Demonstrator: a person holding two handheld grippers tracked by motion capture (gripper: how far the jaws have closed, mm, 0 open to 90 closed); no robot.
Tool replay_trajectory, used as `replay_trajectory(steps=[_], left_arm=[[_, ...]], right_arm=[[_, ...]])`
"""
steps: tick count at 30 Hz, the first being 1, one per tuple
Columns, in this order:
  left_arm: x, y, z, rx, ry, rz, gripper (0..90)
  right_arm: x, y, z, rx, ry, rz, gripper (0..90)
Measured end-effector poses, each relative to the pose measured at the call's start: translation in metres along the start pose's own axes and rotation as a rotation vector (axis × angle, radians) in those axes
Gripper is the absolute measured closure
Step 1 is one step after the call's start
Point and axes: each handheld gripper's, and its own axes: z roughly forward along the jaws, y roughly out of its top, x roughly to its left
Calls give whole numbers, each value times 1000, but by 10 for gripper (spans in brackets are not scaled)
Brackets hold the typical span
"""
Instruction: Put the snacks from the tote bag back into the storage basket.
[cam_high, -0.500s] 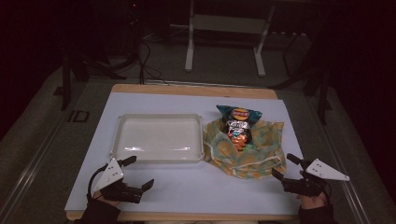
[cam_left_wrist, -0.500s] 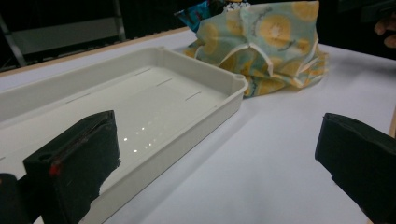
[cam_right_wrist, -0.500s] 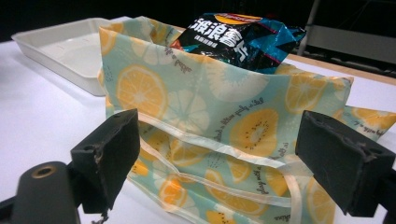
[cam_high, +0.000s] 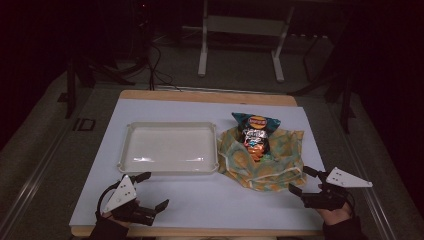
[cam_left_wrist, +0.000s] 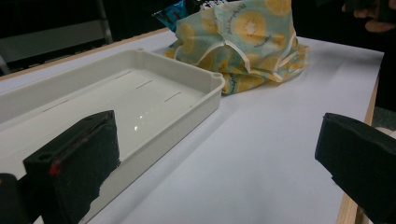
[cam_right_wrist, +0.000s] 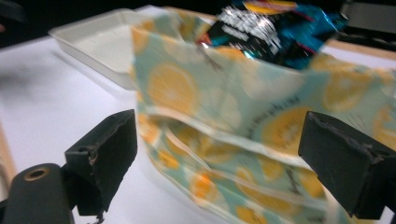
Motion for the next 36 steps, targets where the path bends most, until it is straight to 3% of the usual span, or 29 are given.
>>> replay_trajectory(steps=[3,12,18,22,36], left_arm=[[0,0,1,1,0,-1,3],[-2,1,3,8,-8,-4,3],[-2,1,4,9,-10,0,3],[-1,1,5,11,-12,4,3],[-1,1,4,-2,-27,3,3]], right_arm=[[4,8,-2,4,0,-38,111],[6,32,-7,-42,21,-75,110],[8,51,-10,-69,1,-127,111],[6,65,-10,-96,7,-134,112],[-9,101,15,-97,32,-185,112]])
